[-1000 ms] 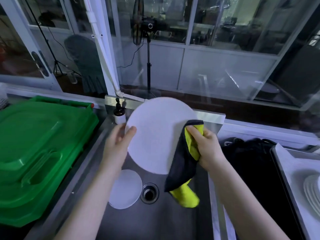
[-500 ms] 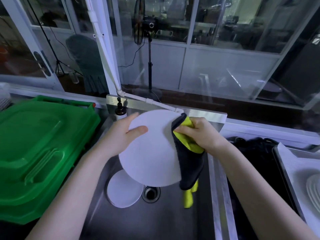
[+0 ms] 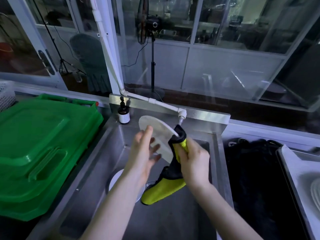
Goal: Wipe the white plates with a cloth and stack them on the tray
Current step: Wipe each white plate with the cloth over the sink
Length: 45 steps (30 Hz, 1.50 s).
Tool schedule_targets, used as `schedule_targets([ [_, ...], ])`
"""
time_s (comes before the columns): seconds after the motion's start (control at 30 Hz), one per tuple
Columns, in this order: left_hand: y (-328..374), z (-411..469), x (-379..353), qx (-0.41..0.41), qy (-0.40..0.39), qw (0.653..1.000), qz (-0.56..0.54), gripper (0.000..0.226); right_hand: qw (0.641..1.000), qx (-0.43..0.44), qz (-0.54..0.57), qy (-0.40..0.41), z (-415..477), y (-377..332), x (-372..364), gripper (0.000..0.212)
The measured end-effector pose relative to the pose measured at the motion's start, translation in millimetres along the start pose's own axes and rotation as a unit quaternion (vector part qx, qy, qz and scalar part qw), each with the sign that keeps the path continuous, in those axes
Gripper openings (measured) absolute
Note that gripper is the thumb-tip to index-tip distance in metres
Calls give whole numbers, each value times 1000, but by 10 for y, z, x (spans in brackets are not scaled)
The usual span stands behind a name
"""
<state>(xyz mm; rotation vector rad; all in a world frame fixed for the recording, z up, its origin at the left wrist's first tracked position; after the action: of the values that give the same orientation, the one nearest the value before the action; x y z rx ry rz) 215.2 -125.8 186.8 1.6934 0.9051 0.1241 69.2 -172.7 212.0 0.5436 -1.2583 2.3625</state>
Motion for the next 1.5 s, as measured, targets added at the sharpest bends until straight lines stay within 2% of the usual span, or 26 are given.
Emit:
schedule_targets([
  [0.03, 7, -18, -104, 23, -15, 999, -33, 28, 999, 38, -4, -6, -99, -59, -34, 12],
  [0.17, 12, -17, -161, 14, 18, 1000, 3, 31, 988, 141, -25, -52, -408, -249, -197, 44],
  [0.27, -51, -37, -24, 45, 34, 998, -36, 31, 981, 161, -3, -104, -481, -266, -269, 44],
  [0.33, -47, -34, 67, 56, 37, 996, -52, 30, 972, 158, 43, -168, -491, -256, -278, 41],
  [0.4, -17, -15, 127, 54, 23, 996, -72, 28, 955, 86, 129, -251, -485, -217, -293, 39],
  [0.43, 2, -9, 153, 56, 9, 996, -74, 26, 950, 15, 177, -258, -453, -188, -281, 35],
  [0.53, 19, -9, 255, 73, -30, 997, -22, 22, 915, -209, 307, -156, -212, 15, -202, 25],
  [0.6, 35, -15, 297, 71, -59, 996, -13, 27, 910, -231, 323, -116, 2, 37, -105, 28],
  [0.7, 114, -25, 279, 25, -108, 994, 12, 34, 935, -136, 280, -168, 195, -154, -117, 23],
  [0.77, 179, -37, 256, -10, -126, 991, 36, 27, 952, -11, 193, -238, 186, -351, -237, 30],
  [0.83, 237, -43, 267, -36, -139, 989, 43, 25, 952, 84, 141, -260, 216, -444, -327, 38],
  [0.97, 296, -86, 333, -43, -168, 984, 48, 28, 961, -11, 168, -221, 467, -347, -337, 46],
  [1.0, 291, -91, 351, -42, -168, 984, 48, 30, 963, 4, 157, -217, 440, -390, -344, 47],
  [1.13, 262, -84, 419, -27, -153, 988, 20, 31, 949, 191, 71, -241, 77, -593, -462, 39],
  [1.2, 237, -94, 440, -20, -150, 988, 23, 33, 950, 188, 60, -242, 148, -552, -456, 39],
  [1.33, 203, -128, 466, -20, -152, 988, 21, 49, 981, 34, 68, -178, 402, -343, -346, 43],
  [1.37, 206, -130, 460, -21, -153, 988, 20, 51, 984, 31, 44, -169, 386, -342, -338, 42],
  [1.43, 209, -129, 440, -17, -157, 987, 23, 46, 981, 97, -20, -167, 254, -423, -367, 41],
  [1.5, 209, -122, 413, -12, -163, 986, 25, 35, 970, 151, -20, -190, 130, -516, -428, 45],
])
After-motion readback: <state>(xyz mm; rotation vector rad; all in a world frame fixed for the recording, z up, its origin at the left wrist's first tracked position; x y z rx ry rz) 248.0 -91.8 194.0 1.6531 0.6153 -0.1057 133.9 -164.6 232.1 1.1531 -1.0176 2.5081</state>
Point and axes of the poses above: each hand's wrist, its own z-axis towards the middle knuckle, its own x-axis out of the back of the hand, y = z × x, the point moved 5 cm from there along z, towards the middle knuckle, and after that the axes turned 4 degrees about -x, right-handed, at the moved point
